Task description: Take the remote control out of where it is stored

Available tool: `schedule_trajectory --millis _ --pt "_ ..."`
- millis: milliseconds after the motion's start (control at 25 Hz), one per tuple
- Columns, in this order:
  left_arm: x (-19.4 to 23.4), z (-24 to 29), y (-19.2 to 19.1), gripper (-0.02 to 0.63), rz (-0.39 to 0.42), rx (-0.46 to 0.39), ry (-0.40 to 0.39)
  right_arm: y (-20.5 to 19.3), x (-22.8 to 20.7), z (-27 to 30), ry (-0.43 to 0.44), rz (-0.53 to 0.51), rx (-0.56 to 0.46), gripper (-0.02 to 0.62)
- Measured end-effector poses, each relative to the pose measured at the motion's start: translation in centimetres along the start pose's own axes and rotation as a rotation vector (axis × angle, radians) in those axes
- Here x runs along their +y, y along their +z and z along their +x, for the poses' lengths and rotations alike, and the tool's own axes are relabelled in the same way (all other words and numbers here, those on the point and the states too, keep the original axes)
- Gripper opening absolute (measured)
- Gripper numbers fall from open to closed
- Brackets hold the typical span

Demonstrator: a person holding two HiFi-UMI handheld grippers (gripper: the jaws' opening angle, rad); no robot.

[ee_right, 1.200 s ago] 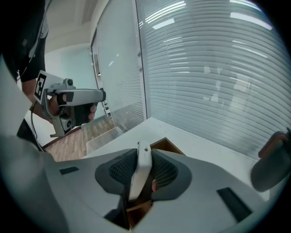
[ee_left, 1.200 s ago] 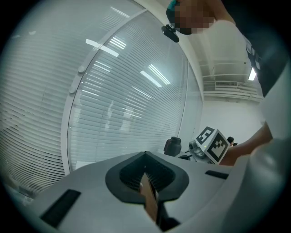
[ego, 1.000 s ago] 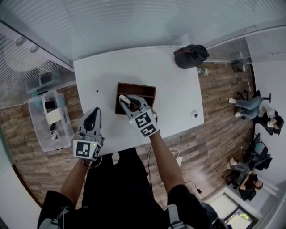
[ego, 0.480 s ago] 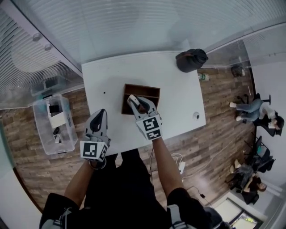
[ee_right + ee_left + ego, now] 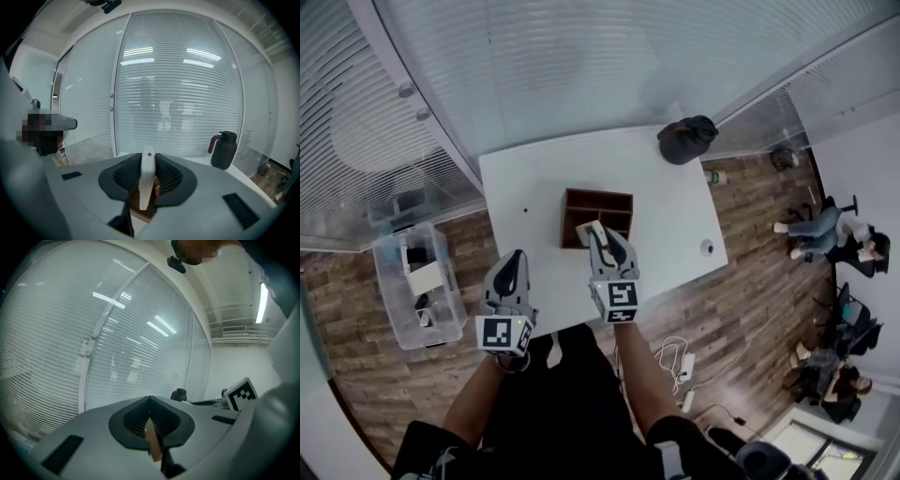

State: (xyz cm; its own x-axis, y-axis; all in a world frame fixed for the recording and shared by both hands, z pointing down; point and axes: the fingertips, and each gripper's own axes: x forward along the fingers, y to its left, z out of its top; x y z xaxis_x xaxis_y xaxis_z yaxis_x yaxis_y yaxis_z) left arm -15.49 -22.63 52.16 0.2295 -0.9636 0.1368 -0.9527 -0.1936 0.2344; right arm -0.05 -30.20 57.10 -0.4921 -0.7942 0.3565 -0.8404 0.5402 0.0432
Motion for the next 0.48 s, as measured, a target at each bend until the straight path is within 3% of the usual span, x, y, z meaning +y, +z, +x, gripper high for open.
schedule_trajectory --millis 480 --pt "-5.5 -2.7 1.3 0.003 0.046 -0.039 -0.14 3.2 -0.1 -9.2 -0.138 0.045 -0.124 0.092"
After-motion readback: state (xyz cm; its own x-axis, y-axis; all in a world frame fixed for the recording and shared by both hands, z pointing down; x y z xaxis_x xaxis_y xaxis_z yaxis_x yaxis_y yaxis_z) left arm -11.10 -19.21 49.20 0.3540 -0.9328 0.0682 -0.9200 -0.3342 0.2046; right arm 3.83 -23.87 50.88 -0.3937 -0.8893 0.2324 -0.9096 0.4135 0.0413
